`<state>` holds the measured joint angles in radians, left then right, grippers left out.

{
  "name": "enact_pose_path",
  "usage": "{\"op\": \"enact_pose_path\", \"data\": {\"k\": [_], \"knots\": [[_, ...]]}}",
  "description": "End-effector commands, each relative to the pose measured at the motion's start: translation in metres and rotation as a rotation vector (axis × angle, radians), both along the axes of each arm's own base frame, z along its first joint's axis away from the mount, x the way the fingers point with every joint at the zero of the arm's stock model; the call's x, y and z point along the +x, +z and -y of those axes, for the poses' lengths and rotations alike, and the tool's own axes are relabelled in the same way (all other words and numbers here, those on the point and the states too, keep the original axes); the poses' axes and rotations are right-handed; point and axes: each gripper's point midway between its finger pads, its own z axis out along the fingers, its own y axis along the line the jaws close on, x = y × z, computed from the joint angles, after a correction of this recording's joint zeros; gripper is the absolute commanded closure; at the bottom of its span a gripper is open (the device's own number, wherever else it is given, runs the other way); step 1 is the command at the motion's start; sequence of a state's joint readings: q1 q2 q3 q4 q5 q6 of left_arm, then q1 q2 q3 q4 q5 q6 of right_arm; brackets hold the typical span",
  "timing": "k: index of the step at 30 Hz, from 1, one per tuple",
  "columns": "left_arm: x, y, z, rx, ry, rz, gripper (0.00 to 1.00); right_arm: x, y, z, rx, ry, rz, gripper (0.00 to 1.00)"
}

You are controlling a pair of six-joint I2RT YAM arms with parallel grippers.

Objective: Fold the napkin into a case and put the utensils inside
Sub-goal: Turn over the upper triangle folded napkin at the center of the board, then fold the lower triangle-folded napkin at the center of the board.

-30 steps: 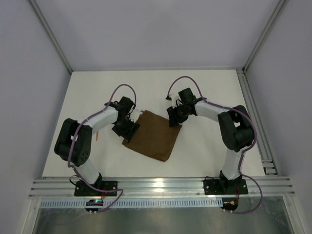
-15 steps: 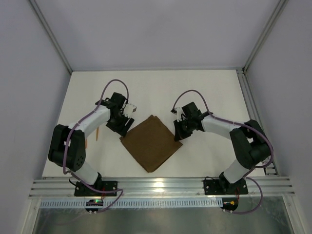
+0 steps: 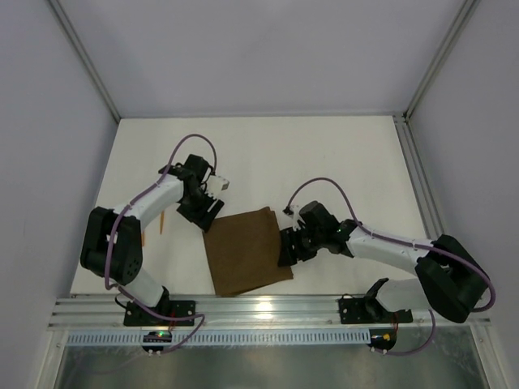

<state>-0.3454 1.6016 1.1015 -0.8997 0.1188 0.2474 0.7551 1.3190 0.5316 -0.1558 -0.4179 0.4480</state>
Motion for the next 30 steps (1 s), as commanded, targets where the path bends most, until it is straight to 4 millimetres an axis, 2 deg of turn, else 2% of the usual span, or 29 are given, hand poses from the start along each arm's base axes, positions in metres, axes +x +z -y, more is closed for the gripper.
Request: {"op": "enact_pose_path", "data": {"k": [1,2,3,4,5,6,7,8,9,10,11,12,14,16,19,23,30], "knots": [[0.007,0.009,0.004,-0.032,-0.027,0.015,0.33,0.043,0.046,0.003,-0.034,-0.041,0.176,0.40],[0.008,0.006,0.003,-0.026,-0.037,0.014,0.33,0.057,0.053,0.007,-0.039,-0.030,0.230,0.39],[0.009,0.004,0.003,-0.025,-0.040,0.012,0.32,0.080,0.072,0.004,-0.009,-0.051,0.281,0.38],[0.012,0.003,0.004,-0.027,-0.040,0.019,0.32,0.102,0.070,0.011,0.002,-0.085,0.266,0.38],[0.015,0.003,0.006,-0.033,-0.041,0.022,0.31,0.116,0.071,0.010,0.016,-0.083,0.270,0.38],[0.015,-0.002,0.009,-0.042,-0.040,0.000,0.31,0.141,0.085,0.005,0.036,-0.081,0.315,0.38],[0.016,-0.005,0.011,-0.046,-0.034,-0.016,0.31,0.154,0.064,0.003,0.023,-0.065,0.246,0.38],[0.018,-0.006,0.013,-0.051,-0.030,-0.027,0.31,0.162,0.060,-0.004,0.031,-0.038,0.231,0.38],[0.016,-0.014,0.013,-0.044,-0.019,-0.063,0.31,0.179,0.070,-0.015,0.042,-0.010,0.256,0.38],[0.016,-0.018,0.013,-0.040,-0.013,-0.074,0.30,0.182,0.065,-0.022,0.053,0.013,0.231,0.38],[0.015,-0.022,0.012,-0.031,-0.006,-0.083,0.30,0.188,0.042,-0.024,0.027,0.019,0.182,0.38],[0.011,-0.029,0.009,-0.013,0.001,-0.107,0.30,0.198,0.043,-0.028,0.025,0.017,0.190,0.38],[0.015,-0.036,0.002,0.022,0.016,-0.094,0.31,0.207,0.030,-0.033,0.023,0.017,0.169,0.38],[0.017,-0.041,-0.002,0.019,0.042,-0.099,0.31,0.213,0.022,-0.035,0.022,0.011,0.160,0.38],[0.025,-0.044,-0.003,0.004,0.057,-0.090,0.31,0.210,0.007,-0.038,0.022,0.031,0.122,0.39],[0.022,-0.043,0.011,-0.074,0.023,-0.112,0.32,0.194,0.000,-0.038,0.052,0.067,0.082,0.40],[0.015,-0.059,0.019,-0.113,0.013,-0.168,0.40,0.178,0.003,-0.035,0.076,0.120,0.076,0.43]]}}
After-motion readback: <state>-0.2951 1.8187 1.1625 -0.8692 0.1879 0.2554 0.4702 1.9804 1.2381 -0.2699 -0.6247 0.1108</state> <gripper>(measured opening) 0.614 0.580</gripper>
